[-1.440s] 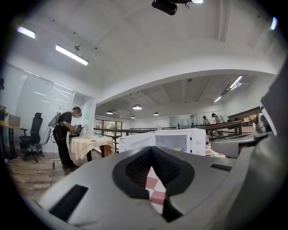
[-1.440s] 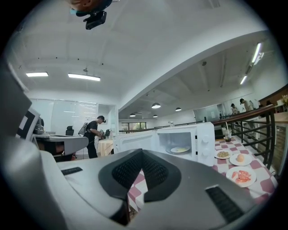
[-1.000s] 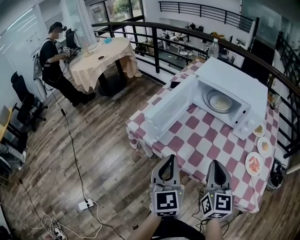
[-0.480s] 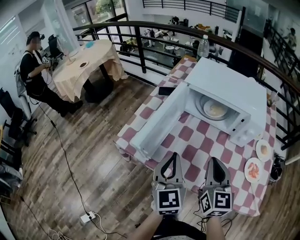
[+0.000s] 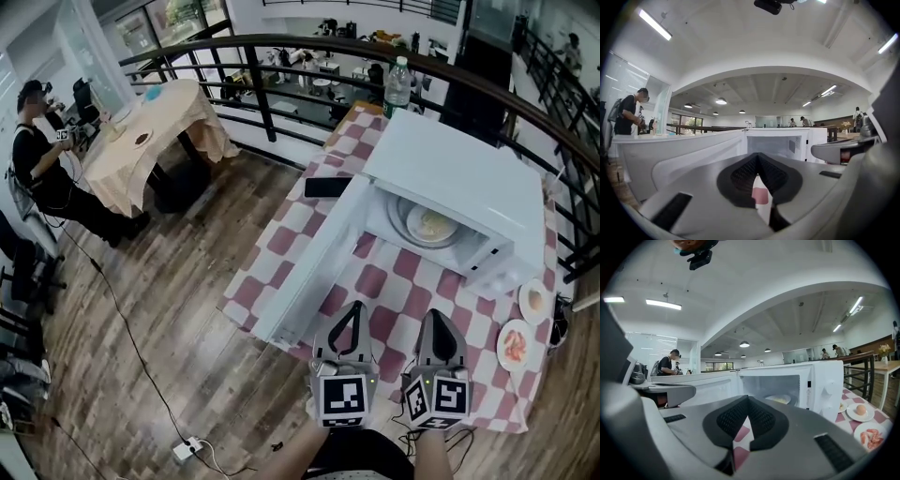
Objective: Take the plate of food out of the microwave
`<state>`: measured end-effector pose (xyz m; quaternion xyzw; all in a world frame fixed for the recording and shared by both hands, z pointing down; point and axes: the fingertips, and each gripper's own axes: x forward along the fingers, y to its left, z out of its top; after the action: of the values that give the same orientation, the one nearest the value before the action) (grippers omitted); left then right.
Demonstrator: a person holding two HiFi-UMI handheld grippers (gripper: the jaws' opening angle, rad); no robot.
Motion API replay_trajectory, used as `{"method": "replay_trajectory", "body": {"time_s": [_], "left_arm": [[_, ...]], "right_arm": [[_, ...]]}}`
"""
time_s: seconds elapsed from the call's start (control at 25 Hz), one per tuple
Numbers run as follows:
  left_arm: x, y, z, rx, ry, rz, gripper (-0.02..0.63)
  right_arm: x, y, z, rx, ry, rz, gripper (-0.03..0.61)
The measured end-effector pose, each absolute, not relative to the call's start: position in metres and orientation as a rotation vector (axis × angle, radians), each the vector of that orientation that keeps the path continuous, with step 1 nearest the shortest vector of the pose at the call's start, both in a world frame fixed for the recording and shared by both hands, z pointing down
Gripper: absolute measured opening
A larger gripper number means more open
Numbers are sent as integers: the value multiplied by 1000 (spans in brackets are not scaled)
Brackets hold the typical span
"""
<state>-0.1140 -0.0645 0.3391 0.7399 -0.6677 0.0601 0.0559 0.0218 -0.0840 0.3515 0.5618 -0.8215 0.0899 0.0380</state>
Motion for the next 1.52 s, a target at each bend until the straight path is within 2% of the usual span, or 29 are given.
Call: {"method": "replay_trajectory", "body": {"time_s": [1.0,1.52], "left_arm": [[-111,-118,366,2290,-1899,169,35],[-86,-164,374,2230,-1895,183,35]], "right_arm": [[24,-127,381,1808,-2411,472,25],[47,-182,388,1799,-2429,590,25]]}}
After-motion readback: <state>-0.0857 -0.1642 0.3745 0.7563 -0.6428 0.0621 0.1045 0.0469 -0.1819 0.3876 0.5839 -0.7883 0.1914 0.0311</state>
